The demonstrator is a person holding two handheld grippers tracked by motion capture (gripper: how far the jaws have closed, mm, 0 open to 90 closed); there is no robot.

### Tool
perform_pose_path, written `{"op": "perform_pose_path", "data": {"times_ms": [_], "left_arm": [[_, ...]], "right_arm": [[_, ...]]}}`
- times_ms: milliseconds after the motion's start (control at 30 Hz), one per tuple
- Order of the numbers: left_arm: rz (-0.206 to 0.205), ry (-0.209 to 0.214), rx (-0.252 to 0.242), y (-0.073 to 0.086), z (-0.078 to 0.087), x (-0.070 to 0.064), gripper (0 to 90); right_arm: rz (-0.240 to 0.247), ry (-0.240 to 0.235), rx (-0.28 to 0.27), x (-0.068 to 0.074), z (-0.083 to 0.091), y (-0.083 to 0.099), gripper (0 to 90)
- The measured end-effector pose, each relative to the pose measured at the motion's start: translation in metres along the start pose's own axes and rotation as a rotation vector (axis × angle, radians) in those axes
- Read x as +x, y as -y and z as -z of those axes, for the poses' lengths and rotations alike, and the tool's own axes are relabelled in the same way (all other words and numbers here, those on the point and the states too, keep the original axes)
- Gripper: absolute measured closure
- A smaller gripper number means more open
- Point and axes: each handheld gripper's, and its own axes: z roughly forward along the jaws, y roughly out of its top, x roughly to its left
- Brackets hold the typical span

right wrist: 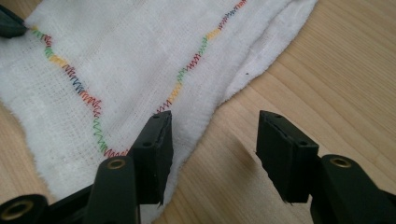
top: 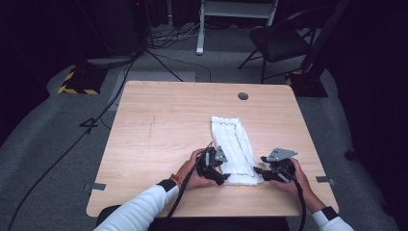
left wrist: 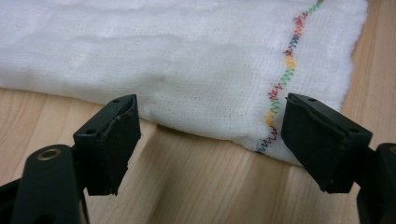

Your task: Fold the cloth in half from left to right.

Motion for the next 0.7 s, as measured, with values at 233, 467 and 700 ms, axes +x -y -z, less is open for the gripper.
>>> {"op": "perform_pose_path", "data": {"times_ms": [233,467,700], "left_arm": [[-0.026,-0.005,0.036,0.003,0.005,-0.001,21.0],[-0.033,-0.002,0.056,0.011,0.013,-0.005,21.1],[-0.038,-0.007,0.068,0.019,0.023,-0.007,21.0]], "right_arm": [[-0.001,-0.006,0.003,0.002,0.001,0.000,44.2],[0.031,-0.033,0.009,0.013,0.001,-0.002,43.7],[0.052,-0.076,0.012,0.022,0.000,-0.005,39.5]]}}
